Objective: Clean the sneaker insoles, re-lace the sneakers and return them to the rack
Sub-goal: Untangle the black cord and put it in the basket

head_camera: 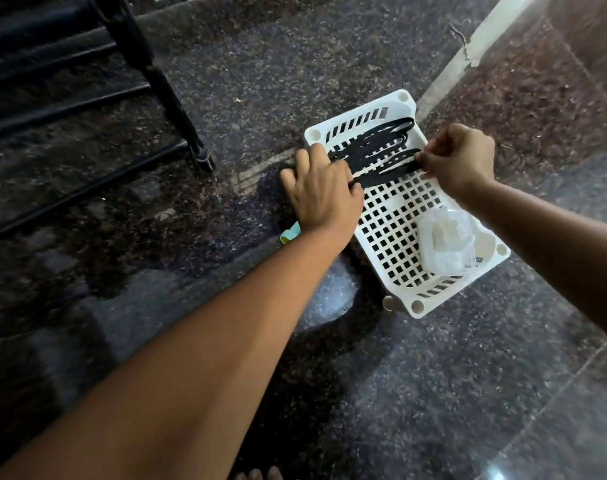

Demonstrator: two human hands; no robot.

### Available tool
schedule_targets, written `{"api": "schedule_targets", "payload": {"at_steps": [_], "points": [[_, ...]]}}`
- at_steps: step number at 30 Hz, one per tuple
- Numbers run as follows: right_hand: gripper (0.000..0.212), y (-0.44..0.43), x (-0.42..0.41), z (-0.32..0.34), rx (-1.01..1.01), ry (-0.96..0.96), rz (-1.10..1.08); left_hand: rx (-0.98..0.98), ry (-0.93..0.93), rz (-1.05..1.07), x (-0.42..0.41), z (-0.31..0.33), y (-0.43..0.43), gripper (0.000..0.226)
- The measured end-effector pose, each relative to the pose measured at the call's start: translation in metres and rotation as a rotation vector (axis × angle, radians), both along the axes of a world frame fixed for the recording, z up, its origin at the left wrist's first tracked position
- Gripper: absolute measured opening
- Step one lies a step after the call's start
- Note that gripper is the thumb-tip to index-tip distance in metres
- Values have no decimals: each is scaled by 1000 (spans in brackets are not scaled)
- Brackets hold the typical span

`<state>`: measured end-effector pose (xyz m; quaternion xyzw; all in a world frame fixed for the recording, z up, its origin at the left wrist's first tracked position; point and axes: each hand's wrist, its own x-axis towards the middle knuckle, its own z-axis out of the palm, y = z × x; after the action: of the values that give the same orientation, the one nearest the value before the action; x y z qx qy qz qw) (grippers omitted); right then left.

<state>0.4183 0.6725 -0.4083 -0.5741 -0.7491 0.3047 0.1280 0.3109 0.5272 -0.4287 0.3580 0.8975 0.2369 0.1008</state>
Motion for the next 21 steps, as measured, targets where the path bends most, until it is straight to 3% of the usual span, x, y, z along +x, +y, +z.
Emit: {"api": "schedule_targets", "payload": {"at_steps": [7,12,21], "points": [[7,4,1,-6,75,-36,135,-47,24,-22,-4,-2,-1,15],[12,-1,3,-10,243,-75,251,-34,12,-12,-6,-2,-4,10],[13,-2,4,-11,294,-195,334,40,40,-5,-17,-3,-8,8]]}}
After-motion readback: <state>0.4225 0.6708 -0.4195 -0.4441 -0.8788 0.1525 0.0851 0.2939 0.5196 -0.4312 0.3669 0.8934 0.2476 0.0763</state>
